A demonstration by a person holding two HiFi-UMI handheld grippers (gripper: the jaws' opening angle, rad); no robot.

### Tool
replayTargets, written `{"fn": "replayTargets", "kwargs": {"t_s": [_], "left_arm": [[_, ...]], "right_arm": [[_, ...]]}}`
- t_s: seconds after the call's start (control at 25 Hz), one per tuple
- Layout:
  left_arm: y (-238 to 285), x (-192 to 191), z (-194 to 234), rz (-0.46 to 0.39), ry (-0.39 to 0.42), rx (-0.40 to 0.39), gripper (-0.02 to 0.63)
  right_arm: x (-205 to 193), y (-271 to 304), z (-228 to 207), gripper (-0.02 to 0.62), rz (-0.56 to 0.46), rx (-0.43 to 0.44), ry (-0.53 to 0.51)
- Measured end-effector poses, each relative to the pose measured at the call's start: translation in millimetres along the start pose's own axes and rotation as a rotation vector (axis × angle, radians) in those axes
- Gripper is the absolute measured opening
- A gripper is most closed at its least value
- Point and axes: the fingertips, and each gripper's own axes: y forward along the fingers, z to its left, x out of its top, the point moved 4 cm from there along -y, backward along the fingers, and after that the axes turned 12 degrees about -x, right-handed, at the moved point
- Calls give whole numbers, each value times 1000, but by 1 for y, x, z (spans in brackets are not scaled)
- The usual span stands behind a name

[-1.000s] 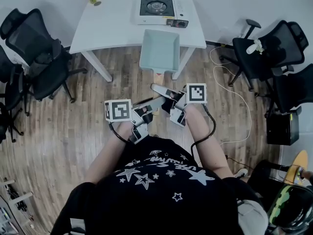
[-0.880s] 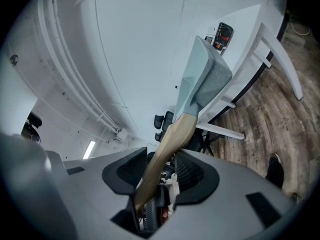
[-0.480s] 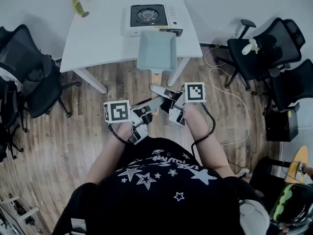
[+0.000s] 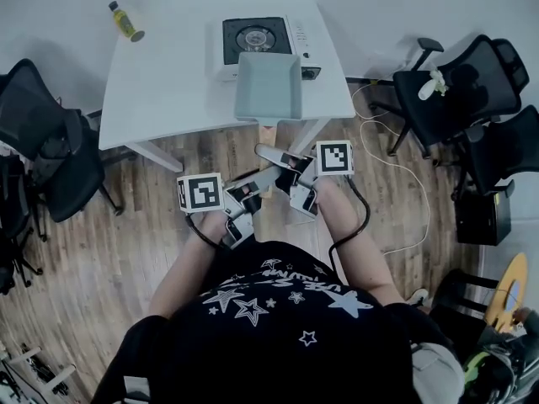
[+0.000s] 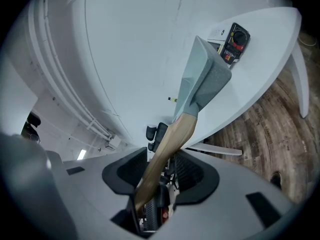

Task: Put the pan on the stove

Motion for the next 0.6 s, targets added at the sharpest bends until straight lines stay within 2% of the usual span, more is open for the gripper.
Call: {"fn": "replayTargets", "kwargs": {"t_s": [0.12,0.6], "left_arm": [[-1,34,14,-1,-23,-3,156],[-13,106,40,42,-35,-50,156]], "right_arm": [[27,24,-9,172,3,-19,13],[76,78,-17,172,-36,-57,7]]}}
